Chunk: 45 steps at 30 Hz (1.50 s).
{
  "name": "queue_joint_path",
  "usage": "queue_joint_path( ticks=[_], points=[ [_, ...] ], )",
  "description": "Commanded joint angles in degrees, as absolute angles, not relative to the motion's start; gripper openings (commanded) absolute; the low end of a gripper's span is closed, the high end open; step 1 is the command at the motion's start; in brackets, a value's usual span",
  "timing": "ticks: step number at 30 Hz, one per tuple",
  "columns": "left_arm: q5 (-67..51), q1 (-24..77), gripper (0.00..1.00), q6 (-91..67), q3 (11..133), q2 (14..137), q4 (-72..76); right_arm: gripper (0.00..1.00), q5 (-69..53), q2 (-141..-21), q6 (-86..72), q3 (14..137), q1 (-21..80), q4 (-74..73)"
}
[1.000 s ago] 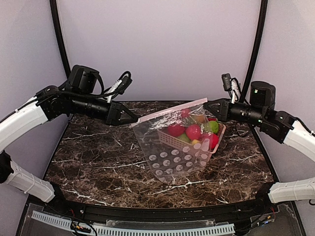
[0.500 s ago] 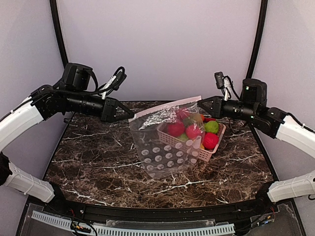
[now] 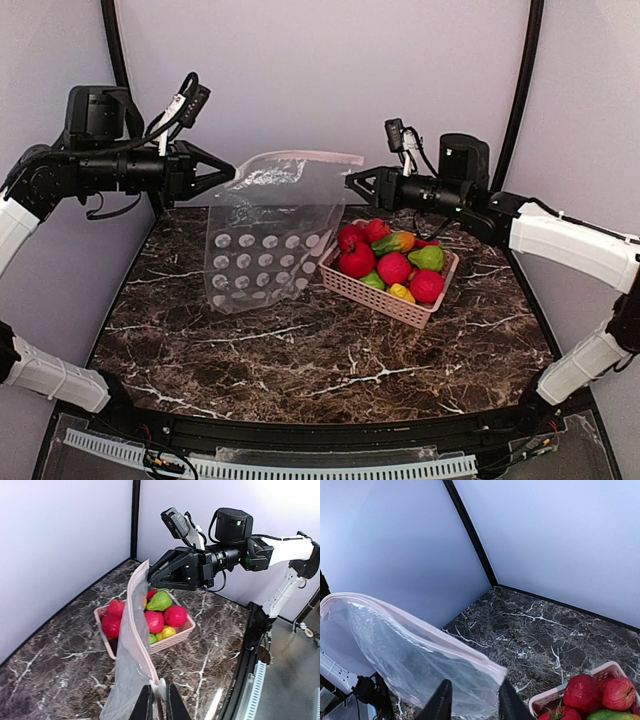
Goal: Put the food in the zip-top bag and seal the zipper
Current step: Pass from the left arm to the right
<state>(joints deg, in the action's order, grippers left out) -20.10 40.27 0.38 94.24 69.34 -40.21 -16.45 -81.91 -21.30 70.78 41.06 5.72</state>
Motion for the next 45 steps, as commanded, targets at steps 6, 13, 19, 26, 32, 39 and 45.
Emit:
queue_joint_path(
  ticks=[6,13,19,26,32,39,45],
  points=[
    [-6.48,43.25,0.0,8.58,82.24,66.35,-42.68,0.77,-12.31,-80.6,-32.98,66.3,42.59,5.03],
    [4.69,56.43,0.01,4.74,74.45,69.46,-38.93,0.81,-9.03,-74.67,-44.35,58.77,46.68,-1.15],
    [12.15,64.93,0.0,0.53,69.25,69.96,-32.1,0.79,-6.18,-68.2,-52.56,50.39,50.58,0.91],
    [15.69,75.15,0.01,-2.36,63.8,71.42,-23.62,0.79,3.22,-60.9,-55.05,47.57,55.24,-8.9],
    [19.87,79.29,0.01,-4.78,62.48,75.63,-24.35,0.79,7.16,-54.44,-60.5,43.4,55.63,-19.45],
    [20.75,80.38,0.01,-7.4,61.3,77.41,-22.42,0.71,4.41,-49.4,-68.68,35.94,56.55,-18.33],
    [20.56,80.58,0.01,-8.28,60.22,77.01,-21.73,0.64,4.49,-49.44,-74.4,31.41,57.94,-16.35]
  ],
)
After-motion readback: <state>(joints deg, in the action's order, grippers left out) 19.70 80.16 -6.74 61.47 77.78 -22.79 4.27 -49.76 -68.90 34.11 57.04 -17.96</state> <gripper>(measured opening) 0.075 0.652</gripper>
